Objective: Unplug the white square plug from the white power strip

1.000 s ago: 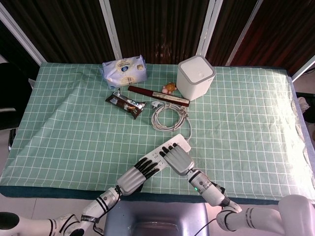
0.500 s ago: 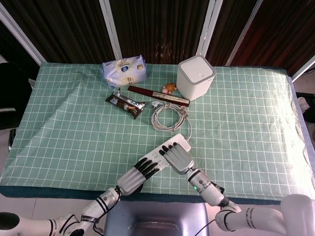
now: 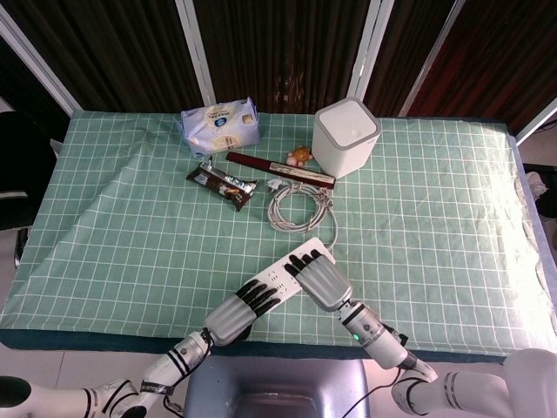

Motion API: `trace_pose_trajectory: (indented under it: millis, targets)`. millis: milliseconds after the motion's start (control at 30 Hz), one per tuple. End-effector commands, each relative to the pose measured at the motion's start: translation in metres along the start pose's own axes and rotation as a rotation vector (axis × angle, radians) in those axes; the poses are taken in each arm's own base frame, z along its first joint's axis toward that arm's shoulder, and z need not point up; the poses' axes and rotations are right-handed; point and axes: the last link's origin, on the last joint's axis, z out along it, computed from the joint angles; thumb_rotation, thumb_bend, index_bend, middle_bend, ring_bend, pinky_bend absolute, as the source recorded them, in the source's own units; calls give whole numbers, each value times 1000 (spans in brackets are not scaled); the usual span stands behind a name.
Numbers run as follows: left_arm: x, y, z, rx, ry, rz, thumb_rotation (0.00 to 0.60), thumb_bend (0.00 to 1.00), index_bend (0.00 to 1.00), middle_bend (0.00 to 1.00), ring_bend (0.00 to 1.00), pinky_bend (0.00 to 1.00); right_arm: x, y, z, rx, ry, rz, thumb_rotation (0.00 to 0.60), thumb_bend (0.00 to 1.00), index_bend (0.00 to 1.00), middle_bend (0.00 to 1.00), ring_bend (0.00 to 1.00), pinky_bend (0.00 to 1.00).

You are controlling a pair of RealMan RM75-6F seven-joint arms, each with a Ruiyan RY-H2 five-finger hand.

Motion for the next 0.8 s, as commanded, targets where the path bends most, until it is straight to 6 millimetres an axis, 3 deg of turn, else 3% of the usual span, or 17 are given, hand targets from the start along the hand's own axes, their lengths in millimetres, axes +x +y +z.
trace_pose_trajectory:
  millis: [33,267,400,533,600,700,800]
  targets:
    - [16,-4,-2,-3,69,-14,456,914,0,42,8,35,9,19,-16,-34,2,-31,600,419,893,654,579,612]
    - [49,-19,-16,15,192,-56,430,799,0,37,4,35,8,69,-65,-99,-133,-278,600,413,893,654,579,612]
    - [53,-27,-23,36,201,-65,425,768,0,36,2,35,-4,86,-87,-112,-237,-407,600,403,882,654,577,612]
    - [46,-31,-27,47,184,-62,421,754,0,33,0,35,-19,91,-93,-117,-308,-442,600,388,824,654,538,612]
    - [42,-32,-28,51,176,-60,418,749,0,26,0,35,-26,92,-92,-109,-328,-445,600,374,765,641,510,611]
    - [38,-35,-29,59,171,-47,418,744,0,7,0,35,-36,95,-92,-108,-368,-452,600,338,598,525,419,573]
    - [39,-37,-29,66,177,-45,421,704,0,0,0,36,-39,97,-91,-117,-397,-432,600,315,321,317,265,448]
